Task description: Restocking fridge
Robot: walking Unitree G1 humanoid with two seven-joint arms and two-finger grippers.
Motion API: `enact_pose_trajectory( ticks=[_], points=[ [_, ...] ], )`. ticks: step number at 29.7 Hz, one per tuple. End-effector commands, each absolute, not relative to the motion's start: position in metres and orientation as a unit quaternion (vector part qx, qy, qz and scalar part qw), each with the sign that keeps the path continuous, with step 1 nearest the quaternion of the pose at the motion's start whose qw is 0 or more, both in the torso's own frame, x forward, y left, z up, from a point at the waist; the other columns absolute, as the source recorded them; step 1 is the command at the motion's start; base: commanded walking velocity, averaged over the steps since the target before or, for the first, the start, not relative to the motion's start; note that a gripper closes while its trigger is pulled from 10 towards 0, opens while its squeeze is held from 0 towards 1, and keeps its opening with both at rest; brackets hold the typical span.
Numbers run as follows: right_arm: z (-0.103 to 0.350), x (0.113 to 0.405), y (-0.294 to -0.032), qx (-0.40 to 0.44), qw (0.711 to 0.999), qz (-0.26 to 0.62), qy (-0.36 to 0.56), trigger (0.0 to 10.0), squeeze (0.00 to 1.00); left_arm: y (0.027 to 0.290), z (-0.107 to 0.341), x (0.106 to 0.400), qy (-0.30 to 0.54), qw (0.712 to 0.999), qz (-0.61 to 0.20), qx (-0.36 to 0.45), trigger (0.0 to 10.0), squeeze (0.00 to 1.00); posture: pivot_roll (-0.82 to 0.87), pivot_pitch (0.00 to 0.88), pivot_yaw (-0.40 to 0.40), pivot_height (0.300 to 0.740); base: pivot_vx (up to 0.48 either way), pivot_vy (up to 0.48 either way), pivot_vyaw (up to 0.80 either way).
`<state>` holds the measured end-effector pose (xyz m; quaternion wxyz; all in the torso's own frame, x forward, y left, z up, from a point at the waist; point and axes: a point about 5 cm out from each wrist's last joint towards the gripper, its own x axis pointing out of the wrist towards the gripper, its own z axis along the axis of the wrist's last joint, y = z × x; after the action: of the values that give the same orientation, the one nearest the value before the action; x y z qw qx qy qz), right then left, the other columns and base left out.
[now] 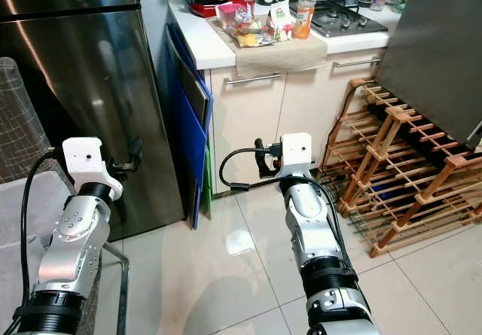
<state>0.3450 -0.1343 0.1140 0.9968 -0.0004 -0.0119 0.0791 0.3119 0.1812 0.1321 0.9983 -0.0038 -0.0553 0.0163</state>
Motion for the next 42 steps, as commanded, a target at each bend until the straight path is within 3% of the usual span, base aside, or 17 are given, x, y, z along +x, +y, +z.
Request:
enact_pose_trajectory(
  ticks=[1, 8, 9, 12, 19, 28, 29, 30, 31, 32, 39, 40, 41, 42],
  points=[
    [0.111, 0.341, -0.142, 0.028, 0.997, 0.070, 0.018, 10.0, 0.00, 0.161, 0.119, 0.310, 0.024, 0.997, 0.021, -0.069, 10.0, 0.00, -0.04, 0.000, -0.062, 0.740, 0.000, 0.000, 0.00],
    [0.106, 0.337, -0.146, 0.005, 0.997, 0.069, 0.024, 10.0, 0.00, 0.163, 0.116, 0.310, 0.027, 0.998, 0.036, -0.052, 10.0, 0.00, -0.06, 0.000, -0.043, 0.740, 0.000, 0.000, 0.00],
    [0.101, 0.334, -0.144, 0.009, 0.998, 0.061, 0.024, 10.0, 0.00, 0.160, 0.113, 0.310, 0.027, 0.998, 0.008, -0.049, 10.0, 0.00, -0.07, 0.000, 0.005, 0.740, 0.000, 0.000, 0.00],
    [0.098, 0.330, -0.140, 0.026, 0.998, 0.051, 0.020, 10.0, 0.00, 0.155, 0.109, 0.307, 0.023, 0.998, -0.043, -0.042, 10.0, 0.00, -0.07, 0.000, 0.005, 0.740, 0.000, 0.000, 0.00],
    [0.100, 0.331, -0.141, 0.019, 0.998, 0.053, 0.018, 10.0, 0.00, 0.154, 0.109, 0.308, 0.019, 0.998, -0.047, -0.047, 10.0, 0.00, -0.08, 0.000, 0.011, 0.740, 0.000, 0.000, 0.00],
    [0.107, 0.330, -0.145, 0.017, 0.999, 0.048, -0.001, 10.0, 0.00, 0.152, 0.112, 0.311, 0.014, 0.997, -0.051, -0.056, 10.0, 0.00, -0.08, 0.000, 0.015, 0.740, 0.000, -0.180, -0.76],
    [0.107, 0.330, -0.147, 0.017, 0.999, 0.044, 0.000, 10.0, 0.00, 0.153, 0.112, 0.311, 0.014, 0.997, -0.051, -0.058, 10.0, 1.00, -0.08, 0.000, 0.015, 0.740, 0.244, -0.409, -0.74],
    [0.106, 0.330, -0.149, 0.017, 0.999, 0.041, 0.001, 10.0, 0.23, 0.154, 0.112, 0.310, 0.013, 0.997, -0.049, -0.065, 10.0, 1.00, -0.08, 0.000, 0.013, 0.740, 0.300, -0.371, -0.74],
    [0.105, 0.330, -0.150, 0.016, 0.999, 0.041, 0.001, 10.0, 0.85, 0.154, 0.112, 0.311, 0.012, 0.996, -0.048, -0.069, 10.0, 1.00, -0.08, 0.000, 0.012, 0.740, 0.307, -0.364, -0.75],
    [0.105, 0.330, -0.151, 0.015, 0.999, 0.041, 0.001, 10.0, 1.00, 0.154, 0.112, 0.311, 0.012, 0.996, -0.050, -0.075, 10.0, 1.00, -0.08, 0.000, 0.012, 0.740, 0.307, -0.364, -0.76],
    [0.106, 0.330, -0.153, 0.006, 0.999, 0.035, 0.003, 10.0, 1.00, 0.144, 0.115, 0.312, 0.004, 0.993, -0.080, -0.084, 10.0, 1.00, -0.08, 0.000, 0.010, 0.740, 0.327, -0.347, -0.76],
    [0.106, 0.330, -0.153, 0.006, 0.999, 0.036, 0.003, 10.0, 1.00, 0.144, 0.116, 0.313, 0.004, 0.994, -0.077, -0.075, 10.0, 0.82, -0.08, 0.000, 0.010, 0.740, 0.345, -0.330, -0.74],
    [0.106, 0.330, -0.153, 0.006, 0.999, 0.037, 0.003, 10.0, 1.00, 0.144, 0.116, 0.313, 0.005, 0.995, -0.074, -0.069, 10.0, 0.82, -0.09, 0.000, 0.011, 0.740, 0.345, -0.330, -0.74],
    [0.106, 0.330, -0.153, 0.005, 0.999, 0.038, 0.003, 10.0, 1.00, 0.144, 0.116, 0.314, 0.005, 0.995, -0.073, -0.068, 10.0, 0.00, -0.09, 0.000, 0.011, 0.740, 0.262, 0.000, -0.74]
  ],
)
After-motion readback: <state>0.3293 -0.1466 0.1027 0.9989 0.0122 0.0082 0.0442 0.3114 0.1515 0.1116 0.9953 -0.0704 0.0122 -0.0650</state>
